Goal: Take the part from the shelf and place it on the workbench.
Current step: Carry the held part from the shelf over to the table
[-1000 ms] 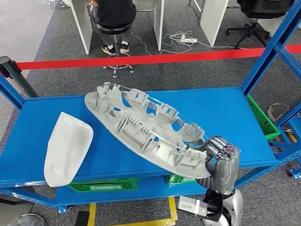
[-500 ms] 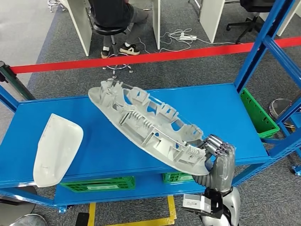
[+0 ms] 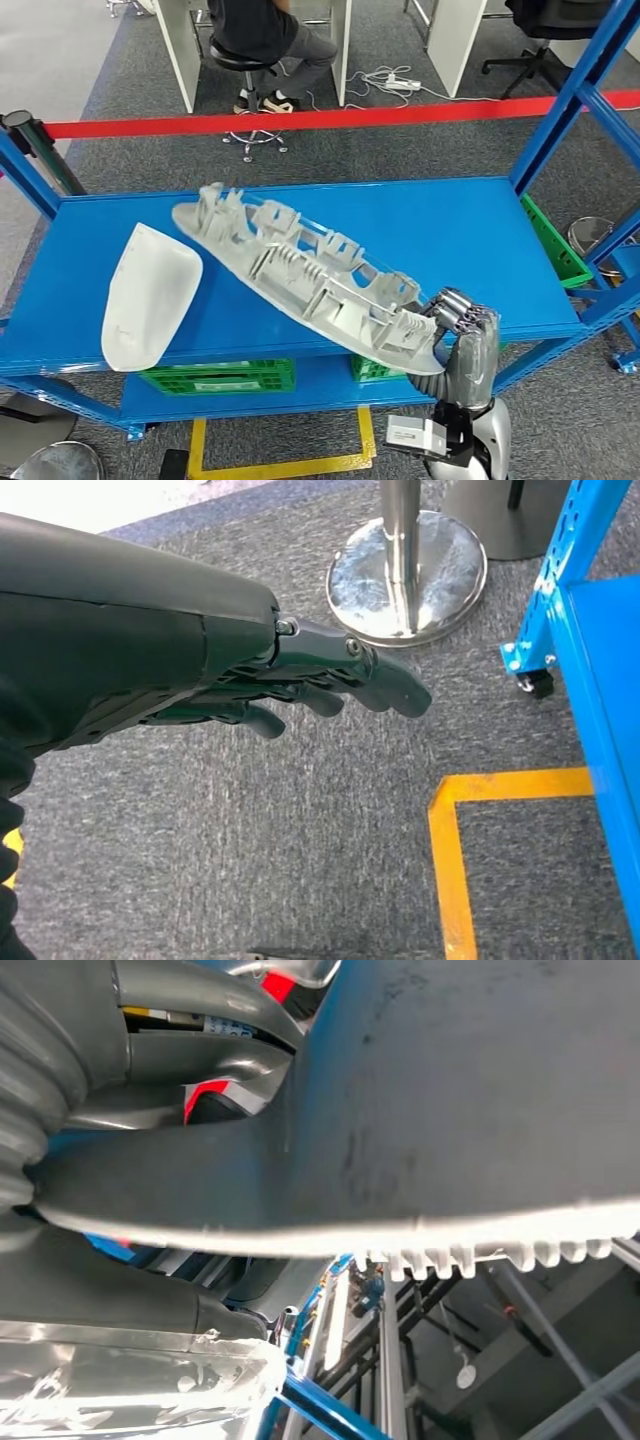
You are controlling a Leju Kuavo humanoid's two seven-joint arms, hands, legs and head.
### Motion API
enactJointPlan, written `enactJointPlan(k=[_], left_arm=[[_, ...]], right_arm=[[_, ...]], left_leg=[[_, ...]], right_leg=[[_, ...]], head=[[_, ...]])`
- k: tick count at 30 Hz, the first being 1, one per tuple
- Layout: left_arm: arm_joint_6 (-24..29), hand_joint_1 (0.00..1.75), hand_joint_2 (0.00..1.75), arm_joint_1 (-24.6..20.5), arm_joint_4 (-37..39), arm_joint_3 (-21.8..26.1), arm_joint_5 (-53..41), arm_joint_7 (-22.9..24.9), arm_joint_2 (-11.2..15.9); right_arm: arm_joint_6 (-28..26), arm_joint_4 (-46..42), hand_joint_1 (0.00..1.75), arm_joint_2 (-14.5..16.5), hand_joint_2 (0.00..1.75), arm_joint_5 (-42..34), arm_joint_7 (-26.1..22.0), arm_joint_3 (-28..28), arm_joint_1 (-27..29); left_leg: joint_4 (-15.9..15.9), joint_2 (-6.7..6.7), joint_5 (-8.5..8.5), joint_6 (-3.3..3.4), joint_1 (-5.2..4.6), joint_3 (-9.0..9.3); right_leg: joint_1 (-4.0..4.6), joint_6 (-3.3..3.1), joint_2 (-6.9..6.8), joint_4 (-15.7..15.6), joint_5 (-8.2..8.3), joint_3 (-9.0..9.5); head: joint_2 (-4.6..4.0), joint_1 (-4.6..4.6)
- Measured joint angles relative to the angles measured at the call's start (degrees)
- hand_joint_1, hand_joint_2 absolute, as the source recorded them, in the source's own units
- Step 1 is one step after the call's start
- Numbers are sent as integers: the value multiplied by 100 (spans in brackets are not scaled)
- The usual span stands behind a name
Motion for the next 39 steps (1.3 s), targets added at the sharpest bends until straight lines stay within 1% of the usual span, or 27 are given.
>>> enactJointPlan(k=[1, 2, 3, 5, 7, 10, 12, 13, 15, 16, 17, 19, 20, 22, 23, 25, 26, 27, 28, 30, 31, 32, 33, 34, 36, 38, 39], left_arm=[[1, 0, 175, 2, 0, 0, -1, 0, 0], [2, 0, 175, 4, 0, 1, -1, 0, 0], [3, 0, 175, 6, 0, 1, -1, 0, 0], [4, 0, 175, 5, 0, 1, -1, 0, -2], [6, 0, 175, 2, 0, 2, -1, 0, -4], [9, 0, 175, -2, 1, 5, -1, 0, -10], [13, 0, 175, 0, 1, 9, -2, 0, -10], [14, 0, 175, 1, 1, 11, -3, 0, -7], [15, 0, 175, 3, 1, 13, -5, 1, -7], [15, 0, 175, 3, 0, 14, -5, 3, -6], [15, 0, 175, 2, 1, 15, -6, 5, -6], [15, 0, 175, -1, 1, 17, -8, 9, -5], [15, 0, 175, -6, 1, 18, -10, 9, -5], [15, 0, 175, -26, 0, 20, -15, 9, -5], [15, 0, 175, -35, 0, 20, -17, 9, -6], [16, 0, 175, -36, 1, 21, -18, 9, -5], [17, 0, 175, -33, 1, 22, -18, 9, -5], [18, 0, 175, -33, 2, 24, -18, 9, -5], [19, 0, 175, -35, 2, 26, -19, 9, -7], [19, 0, 175, -43, 2, 28, -23, 9, -7], [19, 0, 175, -44, 2, 30, -27, 9, -7], [18, 0, 175, -43, 2, 31, -33, 9, -6], [17, 0, 175, -42, 2, 32, -38, 9, -5], [17, 0, 175, -42, 2, 35, -42, 9, -4], [18, 0, 175, -43, 2, 40, -49, 9, -3], [19, 0, 175, -44, 1, 45, -56, 9, -1], [19, 0, 175, -45, 1, 47, -59, 10, 0]], right_arm=[[0, 5, 175, -10, 175, -1, 0, 5, 3], [0, 10, 175, -19, 175, -2, 0, 11, 5], [-1, 14, 175, -26, 175, -2, 0, 15, 6], [-2, 16, 175, -33, 175, -4, 0, 18, -2], [-3, 15, 175, -33, 175, -4, 0, 20, -22], [-4, 14, 175, -38, 175, -13, 3, 19, -31], [-4, 13, 175, -40, 175, -31, 3, 16, -31], [-4, 12, 175, -40, 175, -43, 2, 16, -31], [-4, 11, 175, -40, 175, -67, -4, 14, -27], [-4, 11, 175, -40, 175, -78, -8, 13, -23], [-4, 11, 175, -40, 175, -87, -13, 11, -18], [-5, 11, 175, -40, 175, -99, -21, 10, -9], [-5, 10, 175, -40, 175, -102, -25, 10, -6], [-7, -6, 175, -40, 175, -103, -30, 8, 2], [-7, -16, 175, -40, 175, -103, -32, 7, 4], [-8, -32, 175, -40, 175, -103, -36, 8, 6], [-8, -36, 175, -40, 175, -105, -38, 8, 7], [-9, -38, 175, -40, 175, -108, -42, 8, 10], [-9, -39, 175, -40, 175, -111, -49, 8, 12], [-9, -39, 175, -40, 175, -117, -91, 7, 22], [-9, -39, 175, -40, 175, -122, -126, 5, 31], [-9, -39, 175, -40, 175, -128, -165, 2, 45], [-10, -43, 175, -40, 175, -135, -201, -2, 58], [-10, -52, 175, -40, 175, -141, -232, -7, 68], [-10, -91, 175, -39, 175, -143, -285, -16, 73], [-10, -152, 175, -31, 175, -139, -341, -34, 77], [-11, -181, 175, -24, 175, -140, -367, -50, 84]], left_leg=[[3, 2, 29, 8, -16, -38], [7, 2, 58, 10, -30, -75], [10, 2, 86, 8, -41, -109], [15, -4, 135, -13, -54, -156], [25, -6, 179, -61, -67, -194], [39, -5, 252, -162, -63, -240], [177, -10, 67, -235, -43, -320], [382, -12, -152, -269, -28, -397], [1045, -13, -667, -327, 6, -589], [1348, -13, -822, -349, 23, -646], [1514, -13, -858, -366, 38, -635], [1286, -13, -628, -378, 64, -351], [948, -14, -485, -372, 72, -95], [243, -21, -403, -328, 65, 376], [37, -26, -424, -298, 53, 491], [-64, -28, -409, -220, 30, 486], [-78, -15, -357, -174, 28, 451], [-92, -2, -295, -122, 29, 406], [-108, 11, -225, -75, 33, 348], [-107, 22, -95, -18, 21, 192], [-103, 23, -29, -9, 10, 107], [-99, 24, 37, -8, -1, 20], [-95, 25, 101, -12, -10, -66], [-90, 24, 163, -22, -17, -148], [-64, 19, 271, -57, -31, -293], [-23, 15, 369, -112, -46, -390], [-13, 15, 418, -138, -48, -421]], right_leg=[[0, 4, 0, 278, -116, -73], [1, 2, 0, 370, -127, -55], [3, -9, -1, 242, -40, 75], [18, -55, -2, -516, 221, 586], [46, -101, 1, -1141, 338, 992], [66, -172, 7, -1286, 400, 1026], [50, -251, -4, -1310, 487, 954], [41, -287, -12, -1321, 537, 905], [47, -326, -21, -1317, 630, 786], [50, -326, -23, -1311, 678, 716], [51, -320, -23, -1303, 728, 641], [49, -294, -19, -1275, 820, 495], [47, -276, -16, -1256, 861, 435], [59, -219, -14, -1223, 938, 347], [62, -185, -18, -1218, 981, 324], [55, -115, -23, -1238, 1077, 300], [45, -86, -19, -1229, 1068, 279], [38, -64, -13, -1158, 960, 225], [33, -46, -8, -976, 745, 146], [29, -27, -5, -292, 153, -58], [28, -17, -5, 80, -40, -126], [28, -11, -6, 341, -94, -136], [28, -10, -6, 432, -20, -67], [28, -16, -6, 329, 133, 93], [32, -38, -8, -377, 333, 693], [46, -60, 4, -1160, 239, 1232], [60, -73, 11, -1365, 174, 1345]], head=[[0, 2], [0, 2], [0, 2], [0, 2], [0, -3], [0, 7], [0, -2], [0, -11], [0, -29], [0, -29], [0, -30], [0, -30], [0, -31], [0, -27], [0, -26], [0, -18], [0, -22], [0, -16], [0, -10], [0, 4], [0, 4], [0, 4], [0, 4], [0, 4], [0, 6], [0, 3], [0, 2]])
